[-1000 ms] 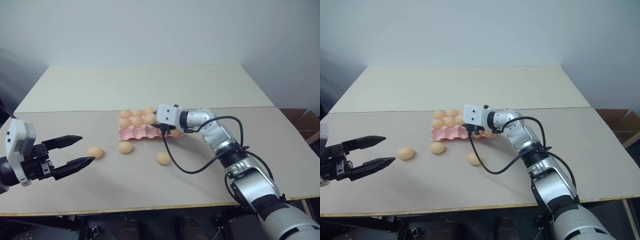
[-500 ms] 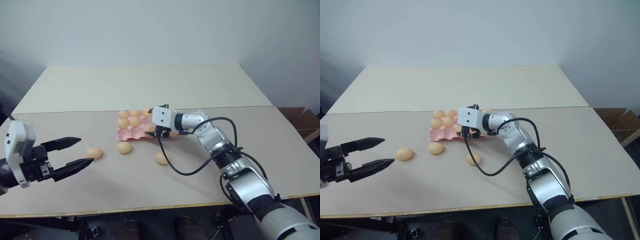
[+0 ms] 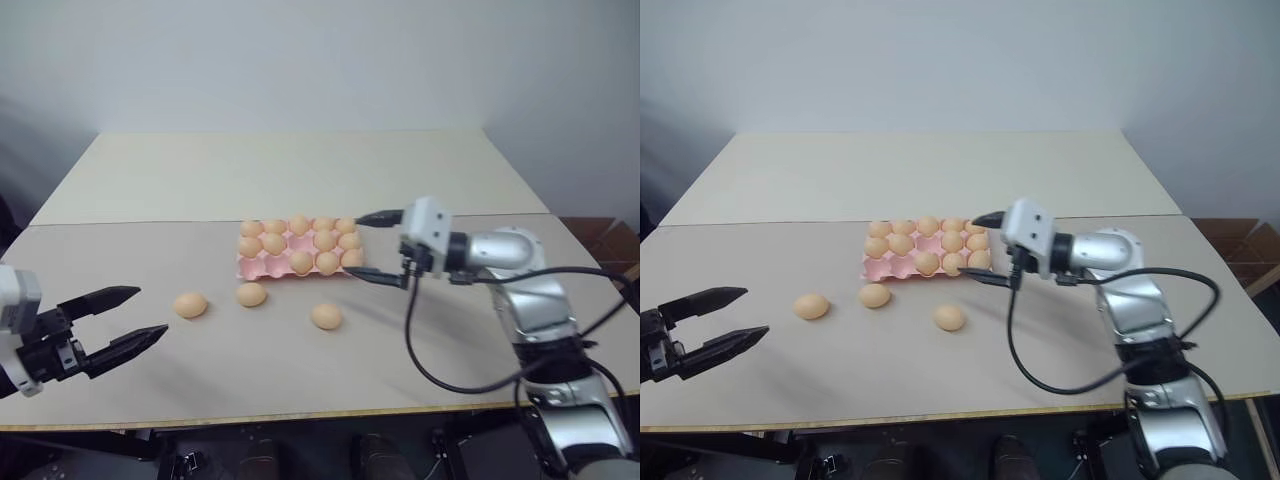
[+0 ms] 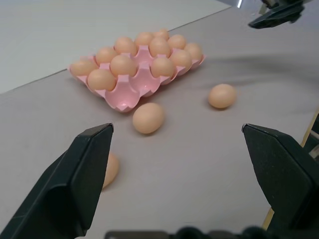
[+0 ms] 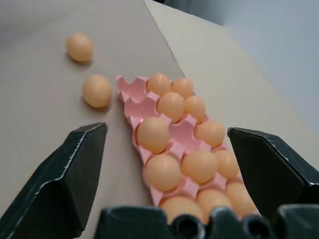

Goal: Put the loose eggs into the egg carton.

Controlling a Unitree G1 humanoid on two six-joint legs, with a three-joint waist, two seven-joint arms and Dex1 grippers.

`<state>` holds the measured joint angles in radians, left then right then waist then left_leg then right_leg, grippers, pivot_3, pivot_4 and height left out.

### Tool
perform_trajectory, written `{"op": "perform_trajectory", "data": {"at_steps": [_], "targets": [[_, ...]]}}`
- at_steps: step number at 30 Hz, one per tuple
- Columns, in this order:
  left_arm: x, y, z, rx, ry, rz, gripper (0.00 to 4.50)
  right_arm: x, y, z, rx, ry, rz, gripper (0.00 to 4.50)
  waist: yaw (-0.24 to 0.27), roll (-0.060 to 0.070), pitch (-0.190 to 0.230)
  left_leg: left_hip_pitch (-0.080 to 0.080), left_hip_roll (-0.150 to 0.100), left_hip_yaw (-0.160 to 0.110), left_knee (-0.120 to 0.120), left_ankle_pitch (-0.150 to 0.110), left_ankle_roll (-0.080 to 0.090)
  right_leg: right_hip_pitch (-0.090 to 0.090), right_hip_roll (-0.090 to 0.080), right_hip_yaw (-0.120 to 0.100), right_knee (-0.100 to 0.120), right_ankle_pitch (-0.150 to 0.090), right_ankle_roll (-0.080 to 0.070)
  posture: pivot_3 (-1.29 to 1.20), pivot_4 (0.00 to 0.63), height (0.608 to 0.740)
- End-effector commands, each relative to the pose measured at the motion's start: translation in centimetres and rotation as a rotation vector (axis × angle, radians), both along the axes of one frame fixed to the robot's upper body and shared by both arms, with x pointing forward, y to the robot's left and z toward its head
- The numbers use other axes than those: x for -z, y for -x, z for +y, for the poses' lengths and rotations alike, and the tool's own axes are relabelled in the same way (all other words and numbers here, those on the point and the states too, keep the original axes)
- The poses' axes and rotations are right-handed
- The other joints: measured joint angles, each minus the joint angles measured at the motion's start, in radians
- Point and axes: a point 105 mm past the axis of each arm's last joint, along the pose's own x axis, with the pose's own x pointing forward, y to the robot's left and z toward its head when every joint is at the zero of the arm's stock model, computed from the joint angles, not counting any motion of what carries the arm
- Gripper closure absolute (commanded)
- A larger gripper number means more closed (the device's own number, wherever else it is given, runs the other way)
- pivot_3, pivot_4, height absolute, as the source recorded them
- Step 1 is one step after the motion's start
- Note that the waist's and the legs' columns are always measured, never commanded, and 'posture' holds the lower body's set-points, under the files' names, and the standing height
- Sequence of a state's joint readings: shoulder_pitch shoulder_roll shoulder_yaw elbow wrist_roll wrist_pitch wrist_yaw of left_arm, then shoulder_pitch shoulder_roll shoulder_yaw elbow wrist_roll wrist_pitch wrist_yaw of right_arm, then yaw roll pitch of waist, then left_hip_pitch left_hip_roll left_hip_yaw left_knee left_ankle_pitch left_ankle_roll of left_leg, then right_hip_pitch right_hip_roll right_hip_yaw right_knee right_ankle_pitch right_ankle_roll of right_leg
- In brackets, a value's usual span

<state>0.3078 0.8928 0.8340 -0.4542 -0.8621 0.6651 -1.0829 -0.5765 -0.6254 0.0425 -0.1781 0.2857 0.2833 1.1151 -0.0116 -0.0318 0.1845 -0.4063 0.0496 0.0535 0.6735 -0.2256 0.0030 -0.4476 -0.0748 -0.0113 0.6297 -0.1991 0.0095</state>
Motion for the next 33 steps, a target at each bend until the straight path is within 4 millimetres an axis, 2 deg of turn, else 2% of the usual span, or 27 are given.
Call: {"op": "perform_trajectory", "data": {"at_steps": [1, 4, 6, 14, 25, 29, 33], "targets": [[-0.1, 0.2, -0.2, 0.018, -0.023, -0.019, 0.00, -0.8, 3.2, -2.1, -0.081, -0.005, 0.048, 0.02, 0.000, 0.000, 0.000, 0.000, 0.000, 0.000, 0.000, 0.000, 0.000, 0.000, 0.000, 0.000, 0.000, 0.000, 0.000, 0.00, 0.150, 0.740], [0.2, 0.4, -0.3, 0.024, -0.020, -0.006, 0.00, 0.5, 4.2, -4.5, -0.047, 0.032, 0.120, 0.02, -0.002, -0.001, 0.000, 0.001, 0.000, 0.001, 0.000, 0.000, 0.000, 0.001, 0.000, 0.001, 0.000, -0.001, -0.001, 0.00, 0.150, 0.740], [0.4, 0.5, -0.4, 0.029, -0.023, -0.001, 0.00, 0.9, 4.4, -5.3, -0.007, 0.039, 0.136, 0.02, -0.003, -0.001, 0.000, 0.001, 0.000, 0.001, 0.000, 0.000, 0.000, 0.001, 0.000, 0.001, -0.001, -0.001, -0.001, 0.00, 0.150, 0.740], [0.2, 0.4, -0.7, 0.042, -0.021, -0.010, 0.00, 0.8, 4.7, -5.9, 0.008, 0.036, 0.145, 0.02, 0.000, -0.001, 0.000, 0.001, 0.000, 0.001, 0.000, 0.000, 0.000, 0.000, 0.000, 0.001, -0.001, -0.001, -0.001, 0.00, 0.150, 0.740], [0.1, 0.1, -1.0, 0.051, -0.021, -0.021, 0.00, 0.9, 4.3, -5.5, 0.000, 0.043, 0.129, 0.02, 0.000, -0.001, 0.000, 0.000, 0.000, 0.002, 0.000, 0.000, 0.000, 0.000, 0.000, 0.001, -0.001, -0.001, -0.001, 0.00, 0.150, 0.740], [0.0, 0.0, -1.0, 0.054, -0.021, -0.025, 0.00, 1.0, 4.1, -4.7, -0.017, 0.044, 0.124, 0.02, -0.001, -0.001, -0.001, 0.000, 0.000, 0.002, 0.000, 0.000, 0.000, 0.000, 0.000, 0.001, -0.001, -0.001, -0.001, 0.00, 0.150, 0.740], [0.1, -0.2, -1.2, 0.060, -0.020, -0.025, 0.00, 2.7, 3.2, -1.6, -0.017, 0.082, 0.095, 0.02, -0.004, -0.002, -0.001, 0.001, 0.000, 0.002, 0.000, 0.000, 0.000, 0.000, 0.000, 0.002, -0.001, -0.001, -0.001, 0.00, 0.150, 0.740]]}}
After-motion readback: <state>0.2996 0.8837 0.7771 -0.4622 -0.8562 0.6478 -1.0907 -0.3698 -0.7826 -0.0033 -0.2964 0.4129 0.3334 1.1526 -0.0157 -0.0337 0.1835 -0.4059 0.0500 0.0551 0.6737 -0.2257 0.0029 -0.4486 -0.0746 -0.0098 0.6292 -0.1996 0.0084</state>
